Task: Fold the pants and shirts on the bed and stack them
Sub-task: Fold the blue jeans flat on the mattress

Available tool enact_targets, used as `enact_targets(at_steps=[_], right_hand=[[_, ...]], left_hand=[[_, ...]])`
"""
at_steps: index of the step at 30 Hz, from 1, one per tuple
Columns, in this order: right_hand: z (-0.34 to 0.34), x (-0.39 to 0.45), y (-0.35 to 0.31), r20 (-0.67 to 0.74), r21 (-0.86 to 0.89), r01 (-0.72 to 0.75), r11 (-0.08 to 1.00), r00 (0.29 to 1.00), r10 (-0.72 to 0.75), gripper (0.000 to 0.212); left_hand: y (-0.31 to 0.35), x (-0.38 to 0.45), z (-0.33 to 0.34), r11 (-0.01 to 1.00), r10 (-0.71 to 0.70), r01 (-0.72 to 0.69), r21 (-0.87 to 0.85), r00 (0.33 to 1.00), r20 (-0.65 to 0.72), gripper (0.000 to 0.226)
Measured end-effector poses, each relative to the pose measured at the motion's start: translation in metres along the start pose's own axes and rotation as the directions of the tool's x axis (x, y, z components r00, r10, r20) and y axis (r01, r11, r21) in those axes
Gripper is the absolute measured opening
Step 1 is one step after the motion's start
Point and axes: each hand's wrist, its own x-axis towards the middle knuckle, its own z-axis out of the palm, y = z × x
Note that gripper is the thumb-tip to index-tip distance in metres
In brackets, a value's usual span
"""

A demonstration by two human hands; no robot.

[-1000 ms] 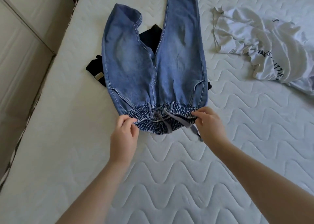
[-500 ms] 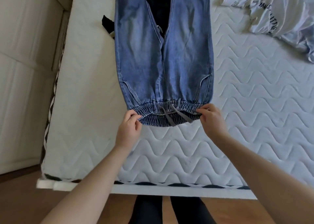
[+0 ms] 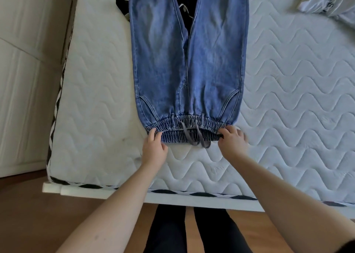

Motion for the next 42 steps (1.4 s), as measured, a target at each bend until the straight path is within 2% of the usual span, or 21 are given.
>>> enact_targets(at_steps=[1, 3, 6, 8, 12, 16, 17, 19, 22, 24, 25, 28, 31, 36, 38, 40, 42], right_hand=[[0.006, -0.002, 0.0, -0.012, -0.033, -0.027, 0.999, 1.0, 0.027, 0.04], [0.018, -0.005, -0.002, -0.02, -0.034, 0.016, 0.999, 1.0, -0.017, 0.041], [0.035, -0.007, -0.009, 0.044, -0.012, 0.179, 0.984, 0.983, -0.178, 0.041], [0.043, -0.004, -0.015, 0.092, -0.001, 0.211, 0.978, 0.973, -0.21, 0.038], [0.05, 0.002, -0.023, 0.167, 0.055, 0.151, 0.987, 0.973, -0.158, 0.036], [0.051, 0.006, -0.028, 0.214, 0.164, 0.044, 0.985, 0.974, -0.079, 0.039], [0.051, 0.006, -0.029, 0.216, 0.186, 0.024, 0.982, 0.974, -0.065, 0.039], [0.054, 0.006, -0.032, 0.229, 0.248, 0.008, 0.969, 0.971, -0.067, 0.037], [0.057, 0.003, -0.037, 0.292, 0.431, -0.083, 0.898, 0.955, -0.052, 0.034], [0.058, 0.005, -0.037, 0.331, 0.437, -0.116, 0.892, 0.943, -0.039, 0.032], [0.057, 0.006, -0.037, 0.349, 0.427, -0.128, 0.895, 0.937, -0.033, 0.031], [0.048, 0.005, -0.038, 0.393, 0.425, -0.165, 0.89, 0.919, -0.018, 0.028], [0.033, -0.003, -0.037, 0.361, 0.344, -0.121, 0.931, 0.933, -0.013, 0.028], [0.002, -0.023, -0.04, 0.312, 0.412, -0.078, 0.908, 0.948, -0.06, 0.023], [-0.009, -0.03, -0.042, 0.304, 0.531, -0.121, 0.839, 0.951, -0.055, 0.022], [-0.02, -0.035, -0.045, 0.316, 0.677, -0.195, 0.71, 0.948, -0.04, 0.019], [-0.03, -0.037, -0.049, 0.332, 0.747, -0.236, 0.622, 0.942, -0.042, 0.019]], left_hand=[[0.001, 0.0, 0.008, 0.995, -0.016, 0.014, 0.096, 1.0, 0.024, 0.046], [0.007, -0.004, 0.02, 0.974, -0.02, 0.018, 0.226, 1.0, 0.009, 0.041], [0.02, -0.011, 0.031, 0.955, 0.015, 0.006, 0.296, 0.998, -0.067, 0.031], [0.029, -0.012, 0.034, 0.952, 0.005, 0.024, 0.306, 0.996, -0.092, 0.024], [0.04, -0.007, 0.034, 0.929, -0.041, 0.085, 0.359, 0.991, -0.13, 0.02], [0.038, 0.007, 0.03, 0.909, -0.01, 0.064, 0.411, 0.991, -0.132, 0.02], [0.038, 0.01, 0.031, 0.93, 0.002, 0.032, 0.367, 0.996, -0.093, 0.023], [0.043, 0.017, 0.038, 0.99, 0.016, -0.022, 0.138, 0.999, 0.05, 0.027], [0.058, 0.024, 0.051, 0.977, -0.043, 0.095, -0.189, 0.965, 0.26, 0.032], [0.064, 0.028, 0.056, 0.944, -0.077, 0.176, -0.28, 0.94, 0.331, 0.02], [0.066, 0.029, 0.056, 0.942, -0.056, 0.166, -0.293, 0.935, 0.351, 0.018], [0.067, 0.022, 0.055, 0.941, 0.017, 0.101, -0.323, 0.939, 0.344, 0.026], [0.064, 0.01, 0.049, 0.889, 0.0, 0.16, -0.428, 0.937, 0.35, 0.02], [0.056, -0.007, 0.02, 0.79, 0.011, 0.196, -0.581, 0.942, 0.334, 0.02], [0.055, -0.011, 0.008, 0.762, 0.028, 0.192, -0.619, 0.944, 0.328, 0.017], [0.056, -0.013, -0.003, 0.736, 0.06, 0.185, -0.651, 0.941, 0.334, 0.018], [0.058, -0.016, -0.013, 0.718, 0.088, 0.18, -0.672, 0.935, 0.344, 0.019]])
